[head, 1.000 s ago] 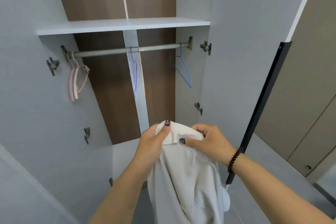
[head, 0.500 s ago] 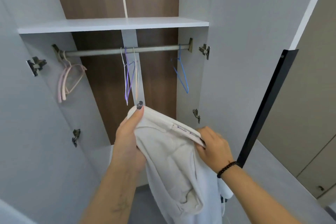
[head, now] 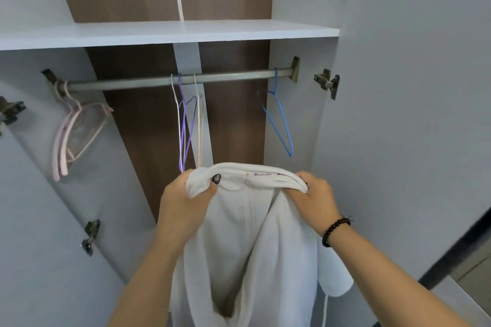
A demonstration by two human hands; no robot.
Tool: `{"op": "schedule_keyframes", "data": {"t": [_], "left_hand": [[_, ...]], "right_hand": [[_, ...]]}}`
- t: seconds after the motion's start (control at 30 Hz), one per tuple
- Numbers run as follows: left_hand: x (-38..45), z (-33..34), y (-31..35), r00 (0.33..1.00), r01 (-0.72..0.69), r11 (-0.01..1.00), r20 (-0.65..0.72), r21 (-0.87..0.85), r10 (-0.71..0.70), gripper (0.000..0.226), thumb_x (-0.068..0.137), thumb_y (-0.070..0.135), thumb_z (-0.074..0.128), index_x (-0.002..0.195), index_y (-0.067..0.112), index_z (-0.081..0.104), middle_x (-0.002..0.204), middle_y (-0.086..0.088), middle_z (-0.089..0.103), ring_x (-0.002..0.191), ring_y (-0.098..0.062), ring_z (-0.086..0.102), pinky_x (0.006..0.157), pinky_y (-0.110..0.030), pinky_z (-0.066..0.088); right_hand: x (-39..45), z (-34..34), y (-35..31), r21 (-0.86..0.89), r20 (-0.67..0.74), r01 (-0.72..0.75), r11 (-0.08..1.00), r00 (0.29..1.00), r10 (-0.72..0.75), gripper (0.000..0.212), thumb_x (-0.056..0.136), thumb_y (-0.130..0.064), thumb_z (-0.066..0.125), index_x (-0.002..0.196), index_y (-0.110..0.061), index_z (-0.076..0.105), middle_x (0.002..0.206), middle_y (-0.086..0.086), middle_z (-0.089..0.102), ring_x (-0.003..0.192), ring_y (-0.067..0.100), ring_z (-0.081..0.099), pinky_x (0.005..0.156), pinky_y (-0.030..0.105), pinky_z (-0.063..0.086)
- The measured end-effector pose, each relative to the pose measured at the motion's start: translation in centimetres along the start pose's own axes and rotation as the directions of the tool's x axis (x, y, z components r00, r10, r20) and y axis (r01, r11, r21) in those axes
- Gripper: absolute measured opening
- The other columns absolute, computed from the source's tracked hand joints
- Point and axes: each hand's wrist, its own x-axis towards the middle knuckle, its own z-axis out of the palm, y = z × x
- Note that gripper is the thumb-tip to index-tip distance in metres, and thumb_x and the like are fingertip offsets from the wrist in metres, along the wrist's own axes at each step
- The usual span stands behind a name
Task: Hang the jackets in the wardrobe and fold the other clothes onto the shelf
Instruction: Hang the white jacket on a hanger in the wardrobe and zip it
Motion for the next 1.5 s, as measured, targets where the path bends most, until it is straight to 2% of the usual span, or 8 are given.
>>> {"op": "schedule_keyframes", "data": {"t": [0.17, 0.3, 0.5, 0.67, 0.87, 1.13, 1.3, 1.5], "left_hand": [[7.3, 0.7, -2.0, 0.991, 0.053, 0.996, 0.123, 0.065, -0.061, 0.016, 0.078, 0.046, 0.075, 0.072, 0.057, 0.064, 0.078, 0.003, 0.068, 0.063, 0.003, 0.058, 0.060, -0.015, 0.045], [12.5, 1.9, -2.8, 0.920, 0.181, 0.983, 0.355, -0.010, -0.166, 0.035, 0.083, 0.055, 0.065, 0.083, 0.021, 0.071, 0.070, 0.001, 0.066, 0.064, -0.010, 0.057, 0.061, -0.022, 0.044], [16.9, 4.8, -3.3, 0.841, 0.362, 0.923, 0.472, -0.129, -0.263, 0.020, 0.089, 0.044, 0.062, 0.074, 0.042, 0.075, 0.079, 0.012, 0.075, 0.074, -0.004, 0.071, 0.072, -0.024, 0.056], [20.5, 4.9, -4.7, 0.781, 0.587, 0.769, 0.428, -0.254, -0.455, 0.040, 0.079, 0.052, 0.072, 0.101, 0.018, 0.072, 0.092, -0.011, 0.075, 0.089, -0.030, 0.072, 0.092, -0.049, 0.054], [23.8, 5.6, -6.2, 0.776, 0.631, 0.643, 0.363, -0.434, -0.515, 0.069, 0.052, 0.059, 0.077, 0.104, 0.013, 0.072, 0.095, -0.017, 0.074, 0.086, -0.033, 0.073, 0.073, -0.041, 0.057], [25.8, 6.4, -5.8, 0.821, 0.552, 0.619, 0.232, -0.559, -0.522, 0.056, 0.053, 0.053, 0.078, 0.096, 0.017, 0.074, 0.090, -0.013, 0.076, 0.079, -0.026, 0.074, 0.071, -0.036, 0.054], [24.0, 6.9, -5.3, 0.809, 0.532, 0.578, 0.169, -0.619, -0.563, 0.050, 0.060, 0.048, 0.078, 0.100, 0.018, 0.076, 0.098, -0.016, 0.074, 0.091, -0.033, 0.072, 0.086, -0.047, 0.054], [22.3, 6.3, -4.6, 0.789, 0.510, 0.555, 0.099, -0.657, -0.607, 0.060, 0.059, 0.045, 0.076, 0.109, 0.013, 0.068, 0.102, -0.022, 0.072, 0.101, -0.041, 0.067, 0.099, -0.058, 0.047]], "right_hand": [[5.6, 4.2, 2.0, -0.036, -0.001, -0.070, 0.997, 0.998, 0.070, 0.036, 0.085, -0.014, 0.068, 0.056, -0.012, 0.047, 0.052, -0.010, 0.039, 0.051, 0.004, 0.033, 0.049, 0.019, 0.027], [9.3, 8.0, 2.5, -0.050, 0.026, -0.082, 0.995, 0.996, 0.083, 0.032, 0.086, -0.021, 0.067, 0.057, -0.019, 0.052, 0.050, -0.014, 0.044, 0.050, 0.001, 0.037, 0.048, 0.015, 0.030], [12.8, 10.6, 1.8, -0.080, 0.232, -0.132, 0.988, 0.961, 0.148, 0.020, 0.076, -0.026, 0.077, 0.066, -0.022, 0.061, 0.062, -0.004, 0.062, 0.058, 0.003, 0.050, 0.062, 0.015, 0.043], [18.4, 8.2, 0.1, 0.160, 0.065, -0.163, 0.974, 0.986, 0.154, 0.024, 0.084, 0.004, 0.062, 0.069, -0.015, 0.065, 0.064, 0.005, 0.071, 0.062, 0.010, 0.067, 0.068, 0.020, 0.053], [28.3, 6.3, 1.2, 0.093, -0.304, -0.193, 0.977, 0.929, 0.213, 0.013, 0.083, -0.009, 0.063, 0.080, -0.021, 0.062, 0.079, -0.002, 0.066, 0.075, 0.013, 0.061, 0.069, 0.022, 0.047], [38.1, 7.5, 5.9, -0.130, -0.099, -0.463, 0.877, 0.886, 0.454, 0.053, 0.085, -0.029, 0.068, 0.131, -0.012, 0.047, 0.134, 0.013, 0.048, 0.116, 0.030, 0.053, 0.093, 0.035, 0.045], [40.1, 8.7, 6.9, 0.139, -0.010, -0.604, 0.784, 0.791, 0.611, 0.013, 0.097, -0.015, 0.050, 0.106, -0.005, 0.052, 0.093, 0.016, 0.069, 0.060, 0.018, 0.067, 0.052, 0.024, 0.050], [41.0, 9.2, 6.3, 0.174, -0.140, -0.488, 0.855, 0.847, 0.512, 0.012, 0.094, -0.011, 0.056, 0.094, -0.003, 0.065, 0.109, 0.014, 0.066, 0.103, 0.029, 0.061, 0.085, 0.033, 0.049]]}}
